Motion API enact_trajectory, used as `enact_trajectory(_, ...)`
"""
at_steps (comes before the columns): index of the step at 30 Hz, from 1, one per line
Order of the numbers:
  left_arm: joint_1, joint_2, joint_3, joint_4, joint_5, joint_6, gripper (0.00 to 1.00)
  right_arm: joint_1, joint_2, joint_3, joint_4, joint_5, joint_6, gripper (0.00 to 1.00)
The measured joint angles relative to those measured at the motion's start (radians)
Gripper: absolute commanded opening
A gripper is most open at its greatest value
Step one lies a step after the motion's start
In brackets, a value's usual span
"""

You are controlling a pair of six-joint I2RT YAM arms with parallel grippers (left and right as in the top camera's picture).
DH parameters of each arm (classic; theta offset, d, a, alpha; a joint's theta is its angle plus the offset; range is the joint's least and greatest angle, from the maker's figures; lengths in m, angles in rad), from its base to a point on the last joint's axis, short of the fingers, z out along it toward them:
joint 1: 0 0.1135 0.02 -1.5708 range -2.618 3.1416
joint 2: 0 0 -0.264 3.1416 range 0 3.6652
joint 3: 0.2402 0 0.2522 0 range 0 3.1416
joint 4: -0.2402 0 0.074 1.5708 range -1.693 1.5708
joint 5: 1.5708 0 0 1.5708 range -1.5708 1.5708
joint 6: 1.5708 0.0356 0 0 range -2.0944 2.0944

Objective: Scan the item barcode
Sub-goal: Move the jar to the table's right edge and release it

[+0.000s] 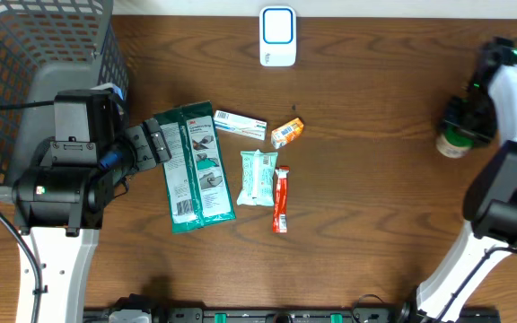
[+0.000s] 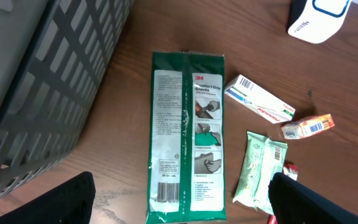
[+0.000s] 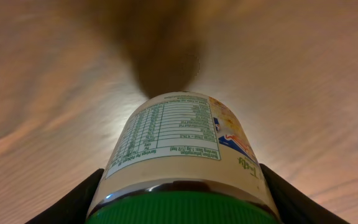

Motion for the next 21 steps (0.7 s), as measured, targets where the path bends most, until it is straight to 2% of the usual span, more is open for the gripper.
enact_trajectory(9, 0.0, 0.0, 0.0, 0.0, 0.0, 0.0, 0.9, -0.287, 0.0, -0.009, 0.075, -0.149, 0.012, 0.05)
enact_trajectory(18, 0.0, 0.0, 0.0, 0.0, 0.0, 0.0, 0.9, -0.311, 0.0, -0.054, 0.097, -0.188, 0.015, 0.08)
enact_trajectory(19, 0.0, 0.0, 0.0, 0.0, 0.0, 0.0, 0.9, -0.311, 0.0, -0.06, 0.103, -0.188, 0.014, 0.2)
enact_trajectory(20, 0.0, 0.0, 0.0, 0.0, 0.0, 0.0, 0.9, -0.311, 0.0, -0.065, 0.111, -0.188, 0.015, 0.4)
enact_trajectory(21, 0.0, 0.0, 0.0, 0.0, 0.0, 0.0, 0.9, -0.311, 0.0, -0.073, 0.12, -0.188, 0.015, 0.67)
